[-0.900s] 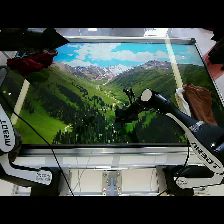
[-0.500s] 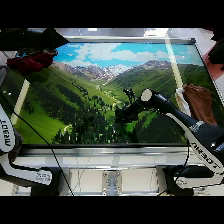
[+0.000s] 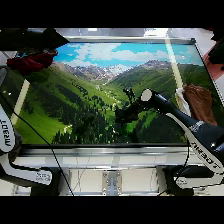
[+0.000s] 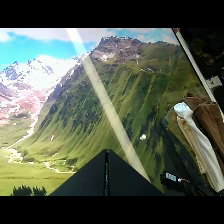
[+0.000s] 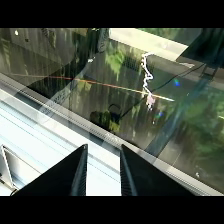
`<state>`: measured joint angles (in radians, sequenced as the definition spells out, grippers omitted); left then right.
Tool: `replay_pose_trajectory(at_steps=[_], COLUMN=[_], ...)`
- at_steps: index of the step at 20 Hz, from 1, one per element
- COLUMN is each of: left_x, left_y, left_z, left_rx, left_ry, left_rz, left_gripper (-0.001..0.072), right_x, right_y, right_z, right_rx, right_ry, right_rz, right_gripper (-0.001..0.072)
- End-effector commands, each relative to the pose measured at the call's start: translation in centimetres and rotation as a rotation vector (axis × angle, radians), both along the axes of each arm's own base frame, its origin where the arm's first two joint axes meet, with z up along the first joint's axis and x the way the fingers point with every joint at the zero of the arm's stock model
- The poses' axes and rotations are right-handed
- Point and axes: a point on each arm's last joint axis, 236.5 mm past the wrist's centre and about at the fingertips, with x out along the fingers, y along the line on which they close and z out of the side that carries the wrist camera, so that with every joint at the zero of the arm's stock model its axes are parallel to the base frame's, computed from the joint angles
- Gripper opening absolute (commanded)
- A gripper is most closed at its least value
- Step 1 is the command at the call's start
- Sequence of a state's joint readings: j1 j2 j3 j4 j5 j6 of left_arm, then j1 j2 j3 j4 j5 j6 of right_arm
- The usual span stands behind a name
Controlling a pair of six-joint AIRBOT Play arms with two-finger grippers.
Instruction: Fold the shirts.
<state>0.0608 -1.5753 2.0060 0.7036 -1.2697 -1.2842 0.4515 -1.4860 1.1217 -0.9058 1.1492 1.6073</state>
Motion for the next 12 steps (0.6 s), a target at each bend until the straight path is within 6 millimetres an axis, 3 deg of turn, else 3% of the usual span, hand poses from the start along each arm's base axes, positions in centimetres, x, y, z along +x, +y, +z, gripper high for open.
replay_pose_trajectory(at_steps=[1,12], left_x=[0.02,0.02], left_y=[0.00,0.00], left_z=[-0.01,-0.01], left_rx=[0.000,0.000], left_ry=[0.000,0.000], left_rz=[0.000,0.000], left_gripper=[0.0008,0.0008], right_x=[-0.04,0.16], right_y=[0.03,-0.09], right_z=[0.00,-0.11], right_rx=[0.000,-0.006], right_ry=[0.000,-0.009], right_rz=[0.001,0.000], right_gripper=[0.0254,0.0255])
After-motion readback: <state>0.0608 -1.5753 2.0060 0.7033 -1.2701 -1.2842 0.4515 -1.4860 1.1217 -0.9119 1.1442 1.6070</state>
